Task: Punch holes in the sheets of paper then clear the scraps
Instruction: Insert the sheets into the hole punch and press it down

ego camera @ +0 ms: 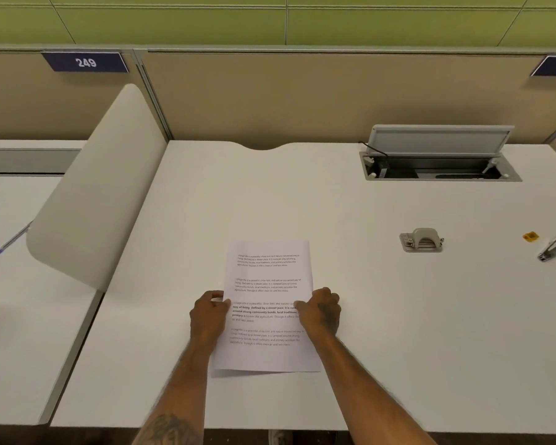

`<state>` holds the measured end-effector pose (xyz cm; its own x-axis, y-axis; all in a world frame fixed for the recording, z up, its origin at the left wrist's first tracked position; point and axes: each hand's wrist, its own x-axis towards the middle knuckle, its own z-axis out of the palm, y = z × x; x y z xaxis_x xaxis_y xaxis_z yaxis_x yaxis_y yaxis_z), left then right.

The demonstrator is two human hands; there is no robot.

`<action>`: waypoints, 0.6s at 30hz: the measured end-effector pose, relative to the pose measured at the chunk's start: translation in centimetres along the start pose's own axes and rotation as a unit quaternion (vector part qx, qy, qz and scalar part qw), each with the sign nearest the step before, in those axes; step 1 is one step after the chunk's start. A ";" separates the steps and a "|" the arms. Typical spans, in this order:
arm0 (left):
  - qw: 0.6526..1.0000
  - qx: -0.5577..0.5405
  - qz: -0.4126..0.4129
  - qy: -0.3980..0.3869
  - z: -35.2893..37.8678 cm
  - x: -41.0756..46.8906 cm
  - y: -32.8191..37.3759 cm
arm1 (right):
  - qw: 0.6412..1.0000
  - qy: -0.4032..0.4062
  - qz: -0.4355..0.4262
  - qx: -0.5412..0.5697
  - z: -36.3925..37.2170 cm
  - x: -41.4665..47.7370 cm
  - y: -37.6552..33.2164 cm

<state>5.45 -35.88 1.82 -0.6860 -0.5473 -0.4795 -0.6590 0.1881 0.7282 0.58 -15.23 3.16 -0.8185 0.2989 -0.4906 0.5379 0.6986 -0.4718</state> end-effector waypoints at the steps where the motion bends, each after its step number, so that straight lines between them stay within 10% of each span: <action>1: 1.000 -0.023 0.002 -0.008 -0.2 0.0 -0.3 | 1.000 -0.002 -0.004 0.005 0.0 0.0 0.1; 10: 0.992 -0.115 0.003 -0.058 -1.1 0.8 -2.1 | 0.986 -0.047 -0.015 0.160 -1.0 1.3 2.1; 18: 0.986 -0.104 0.047 -0.124 -1.6 0.4 -0.1 | 0.863 -0.268 0.029 0.428 -3.5 1.8 4.6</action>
<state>5.77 -37.43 2.34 -0.8126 -0.3139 -0.4911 -0.5291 0.0438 0.8474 0.83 -9.23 2.66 -0.6973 -0.1863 -0.6922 0.7150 -0.1115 -0.6902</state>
